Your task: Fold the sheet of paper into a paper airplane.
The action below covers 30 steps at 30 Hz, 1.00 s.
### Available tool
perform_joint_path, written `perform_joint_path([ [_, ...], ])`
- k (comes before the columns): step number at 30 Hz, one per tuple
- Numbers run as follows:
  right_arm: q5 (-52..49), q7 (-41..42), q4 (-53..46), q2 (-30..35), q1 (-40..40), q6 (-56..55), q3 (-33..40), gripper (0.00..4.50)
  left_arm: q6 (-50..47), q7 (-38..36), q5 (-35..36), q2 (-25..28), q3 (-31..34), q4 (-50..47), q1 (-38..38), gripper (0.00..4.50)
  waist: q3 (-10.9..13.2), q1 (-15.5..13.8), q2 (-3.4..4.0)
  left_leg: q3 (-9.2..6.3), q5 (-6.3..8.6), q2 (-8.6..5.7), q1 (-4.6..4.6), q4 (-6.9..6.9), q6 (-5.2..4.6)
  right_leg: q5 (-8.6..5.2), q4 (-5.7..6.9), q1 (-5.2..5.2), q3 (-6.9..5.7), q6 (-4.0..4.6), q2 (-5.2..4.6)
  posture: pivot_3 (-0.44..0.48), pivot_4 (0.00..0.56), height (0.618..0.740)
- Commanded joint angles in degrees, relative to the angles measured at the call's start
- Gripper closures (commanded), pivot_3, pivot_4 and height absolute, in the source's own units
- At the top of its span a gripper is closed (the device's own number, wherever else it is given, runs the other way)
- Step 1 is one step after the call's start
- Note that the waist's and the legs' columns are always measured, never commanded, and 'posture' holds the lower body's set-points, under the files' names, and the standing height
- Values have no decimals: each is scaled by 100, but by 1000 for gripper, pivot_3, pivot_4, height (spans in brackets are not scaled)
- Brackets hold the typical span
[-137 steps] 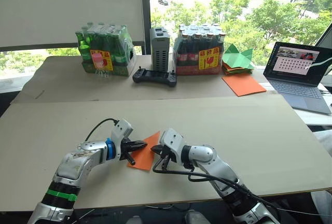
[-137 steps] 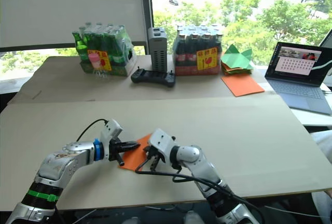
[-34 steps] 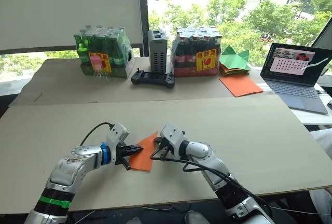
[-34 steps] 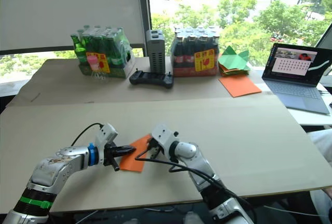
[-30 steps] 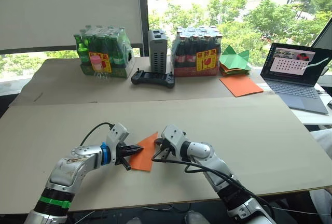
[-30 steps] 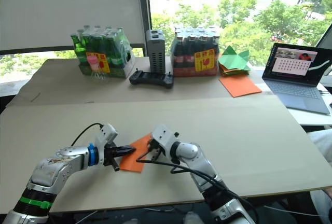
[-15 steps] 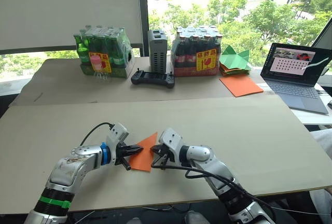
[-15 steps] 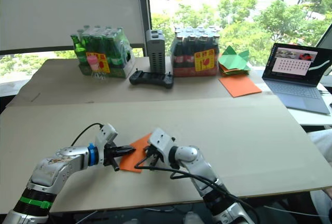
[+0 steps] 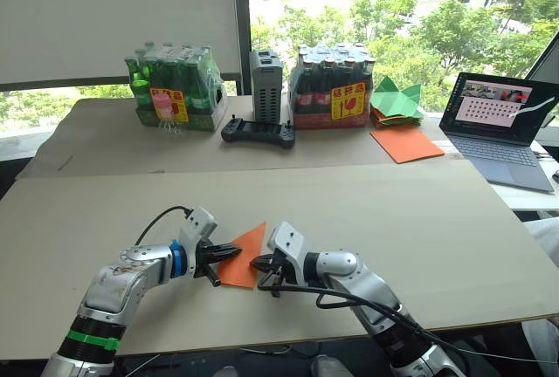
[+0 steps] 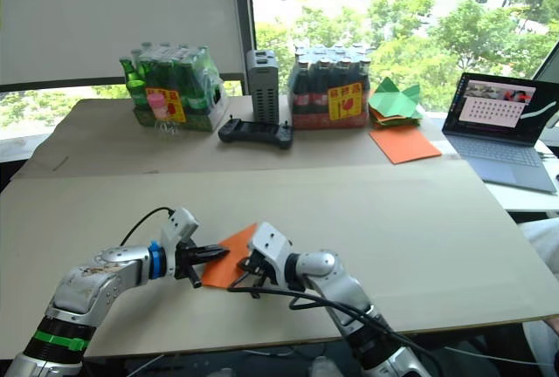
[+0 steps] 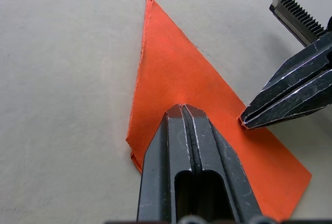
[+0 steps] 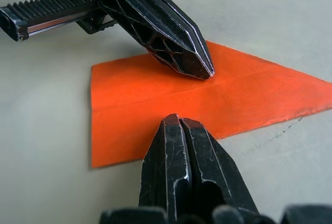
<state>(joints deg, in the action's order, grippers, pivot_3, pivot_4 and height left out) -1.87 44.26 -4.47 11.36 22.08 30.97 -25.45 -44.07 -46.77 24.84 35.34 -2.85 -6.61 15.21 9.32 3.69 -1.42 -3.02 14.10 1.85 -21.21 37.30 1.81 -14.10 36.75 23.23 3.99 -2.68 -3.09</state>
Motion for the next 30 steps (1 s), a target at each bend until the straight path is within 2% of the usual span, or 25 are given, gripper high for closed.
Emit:
perform_joint_path([
  [1, -198, 164, -91, 65, -78, 359, -89, 4500, -92, 71, -93, 26, -51, 94, -35, 4457, 0, 0, 0, 0, 0, 0, 0, 0, 0, 0, 0, 0, 0, 0, 0, 0, 150, 740],
  [15, -789, 455, -471, 279, -65, 949, -88, 4500, -89, 44, -96, 43, -66, 80, -49, 4457, 0, -3, 0, 0, 0, 0, -1, -1, 0, -2, -2, 0, 0, -3, 0, 0, 150, 740],
  [30, -560, -259, 109, 139, 114, 418, 50, 4500, -80, 25, -104, 59, -75, 80, -46, 4457, 0, -1, 0, 0, 0, 0, 0, -2, 0, -3, -2, 1, 0, -4, 0, 0, 150, 740],
])
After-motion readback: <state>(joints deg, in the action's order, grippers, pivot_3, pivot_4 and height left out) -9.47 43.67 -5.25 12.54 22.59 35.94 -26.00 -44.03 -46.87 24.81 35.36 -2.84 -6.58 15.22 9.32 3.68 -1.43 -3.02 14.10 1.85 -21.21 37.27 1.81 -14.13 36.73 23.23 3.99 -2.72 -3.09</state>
